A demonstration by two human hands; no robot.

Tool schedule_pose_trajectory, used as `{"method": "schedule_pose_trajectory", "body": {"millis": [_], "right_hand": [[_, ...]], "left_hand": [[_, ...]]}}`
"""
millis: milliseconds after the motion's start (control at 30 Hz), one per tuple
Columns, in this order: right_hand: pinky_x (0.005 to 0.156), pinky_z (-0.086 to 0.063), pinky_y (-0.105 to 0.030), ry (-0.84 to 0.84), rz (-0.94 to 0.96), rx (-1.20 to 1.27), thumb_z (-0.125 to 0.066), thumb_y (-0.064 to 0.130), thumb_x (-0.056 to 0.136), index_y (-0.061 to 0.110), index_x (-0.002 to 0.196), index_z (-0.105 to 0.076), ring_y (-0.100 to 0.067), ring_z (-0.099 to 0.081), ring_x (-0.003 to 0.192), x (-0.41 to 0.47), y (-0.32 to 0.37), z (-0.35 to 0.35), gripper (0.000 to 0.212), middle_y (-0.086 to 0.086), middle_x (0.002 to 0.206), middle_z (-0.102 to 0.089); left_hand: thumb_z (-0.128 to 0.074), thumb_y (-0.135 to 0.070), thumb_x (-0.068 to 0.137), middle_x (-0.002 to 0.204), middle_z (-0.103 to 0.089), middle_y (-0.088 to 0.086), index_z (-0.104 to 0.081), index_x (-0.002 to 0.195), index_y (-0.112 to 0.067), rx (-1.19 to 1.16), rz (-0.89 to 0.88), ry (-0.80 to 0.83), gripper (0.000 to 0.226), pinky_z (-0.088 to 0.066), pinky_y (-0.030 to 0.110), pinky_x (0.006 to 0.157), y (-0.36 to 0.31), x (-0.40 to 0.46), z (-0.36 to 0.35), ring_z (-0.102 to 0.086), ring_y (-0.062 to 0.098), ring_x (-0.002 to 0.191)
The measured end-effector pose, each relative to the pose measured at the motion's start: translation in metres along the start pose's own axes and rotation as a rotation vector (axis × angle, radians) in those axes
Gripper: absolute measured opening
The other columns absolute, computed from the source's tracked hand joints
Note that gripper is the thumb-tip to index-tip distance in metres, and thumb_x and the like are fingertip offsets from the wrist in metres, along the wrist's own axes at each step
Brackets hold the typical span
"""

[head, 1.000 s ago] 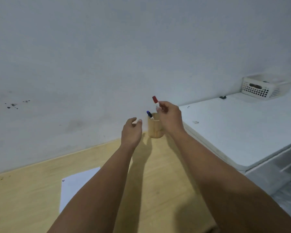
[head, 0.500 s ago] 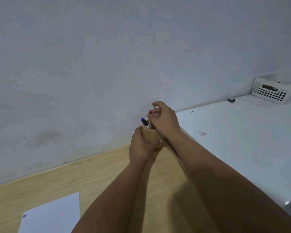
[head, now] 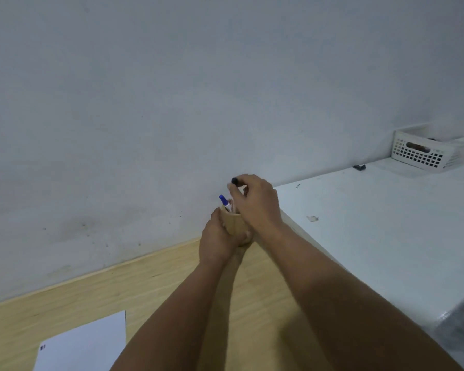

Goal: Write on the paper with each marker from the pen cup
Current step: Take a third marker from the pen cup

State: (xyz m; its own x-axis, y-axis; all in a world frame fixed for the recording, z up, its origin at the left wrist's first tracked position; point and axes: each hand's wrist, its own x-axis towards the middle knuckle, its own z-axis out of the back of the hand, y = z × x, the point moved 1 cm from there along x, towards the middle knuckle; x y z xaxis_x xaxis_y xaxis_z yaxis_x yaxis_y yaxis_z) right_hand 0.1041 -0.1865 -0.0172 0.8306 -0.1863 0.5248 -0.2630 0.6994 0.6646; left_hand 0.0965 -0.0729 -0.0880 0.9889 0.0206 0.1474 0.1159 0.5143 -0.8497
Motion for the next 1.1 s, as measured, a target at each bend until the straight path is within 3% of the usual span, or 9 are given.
{"method": "schedule_pose_trajectory", "body": {"millis": [133,233,367,433,533,733,867,967,1100], "right_hand": [[0.079,-0.063,-0.043,-0.129,-0.013,0.348,-0.06,0.042,0.106,0.026,0.109,-0.069,-0.019,-0.077,0.075,0.013,0.044,0.037,0.019,0.005,0.087,-0.079],[0.075,-0.057,-0.041,-0.068,-0.039,0.412,-0.056,0.032,0.11,0.021,0.116,-0.075,-0.014,-0.062,0.066,0.022,0.079,0.056,0.023,0.008,0.071,-0.065],[0.066,-0.048,-0.035,0.438,-0.272,0.398,-0.051,0.011,0.108,0.015,0.135,-0.071,-0.017,-0.054,0.068,-0.014,0.113,0.053,0.033,-0.002,0.083,-0.063],[0.067,-0.053,-0.031,0.657,-0.256,0.379,-0.06,0.012,0.104,0.017,0.123,-0.075,-0.017,-0.065,0.072,-0.047,0.121,0.042,0.025,-0.007,0.096,-0.077],[0.064,-0.053,-0.029,0.777,-0.183,0.404,-0.073,0.014,0.1,0.016,0.105,-0.08,-0.013,-0.073,0.072,-0.087,0.135,0.024,0.009,-0.008,0.104,-0.084],[0.062,-0.053,-0.025,0.874,-0.136,0.441,-0.079,0.011,0.096,0.007,0.104,-0.081,-0.011,-0.068,0.067,-0.141,0.186,-0.004,0.009,-0.009,0.098,-0.082],[0.063,-0.051,-0.019,0.804,0.0,0.396,-0.08,0.014,0.094,0.008,0.102,-0.084,-0.008,-0.067,0.067,-0.172,0.215,-0.033,0.01,-0.001,0.086,-0.08],[0.07,-0.048,-0.02,0.689,0.185,0.235,-0.082,0.016,0.092,0.014,0.098,-0.083,-0.007,-0.066,0.074,-0.188,0.229,-0.053,0.007,0.003,0.087,-0.078],[0.068,-0.049,-0.022,0.646,0.079,0.243,-0.075,0.017,0.098,0.014,0.1,-0.08,-0.009,-0.066,0.068,-0.189,0.206,-0.057,0.006,-0.005,0.09,-0.08]], "left_hand": [[-0.078,-0.029,0.089,0.134,-0.066,0.003,-0.051,0.147,-0.017,0.054,0.009,-0.034,0.065,-0.053,0.037,0.091,-0.012,-0.016,0.027,-0.064,0.021,0.117],[-0.069,-0.037,0.095,0.129,-0.069,0.005,-0.061,0.137,-0.018,0.076,-0.011,-0.109,0.047,-0.054,0.038,0.094,-0.016,-0.032,0.057,-0.067,0.021,0.114],[-0.051,-0.048,0.104,0.105,-0.071,-0.005,-0.07,0.109,-0.013,0.012,-0.019,-0.196,0.041,-0.051,0.036,0.085,-0.021,-0.062,0.115,-0.067,0.02,0.102],[-0.041,-0.056,0.105,0.097,-0.073,-0.001,-0.069,0.096,-0.011,-0.023,-0.013,-0.221,0.053,-0.052,0.041,0.082,-0.019,-0.083,0.149,-0.068,0.022,0.093],[-0.037,-0.062,0.104,0.092,-0.073,0.01,-0.069,0.092,-0.008,0.002,-0.041,-0.176,0.064,-0.055,0.047,0.082,-0.005,-0.115,0.196,-0.068,0.029,0.089],[-0.04,-0.052,0.105,0.098,-0.067,0.018,-0.069,0.099,-0.001,0.012,-0.075,-0.042,0.059,-0.056,0.057,0.094,0.024,-0.162,0.268,-0.066,0.035,0.094],[-0.04,-0.044,0.109,0.092,-0.044,0.011,-0.075,0.077,-0.022,0.168,-0.06,0.038,0.051,-0.052,0.045,0.076,0.042,-0.175,0.312,-0.046,0.023,0.084],[-0.042,-0.039,0.109,0.081,-0.047,0.013,-0.071,0.092,0.004,0.195,0.029,-0.05,0.054,-0.057,0.056,0.08,0.061,-0.177,0.344,-0.049,0.026,0.078],[-0.043,-0.041,0.109,0.084,-0.057,0.013,-0.072,0.102,0.0,0.393,0.128,-0.198,0.051,-0.05,0.04,0.072,0.105,-0.196,0.394,-0.062,0.039,0.082]]}}
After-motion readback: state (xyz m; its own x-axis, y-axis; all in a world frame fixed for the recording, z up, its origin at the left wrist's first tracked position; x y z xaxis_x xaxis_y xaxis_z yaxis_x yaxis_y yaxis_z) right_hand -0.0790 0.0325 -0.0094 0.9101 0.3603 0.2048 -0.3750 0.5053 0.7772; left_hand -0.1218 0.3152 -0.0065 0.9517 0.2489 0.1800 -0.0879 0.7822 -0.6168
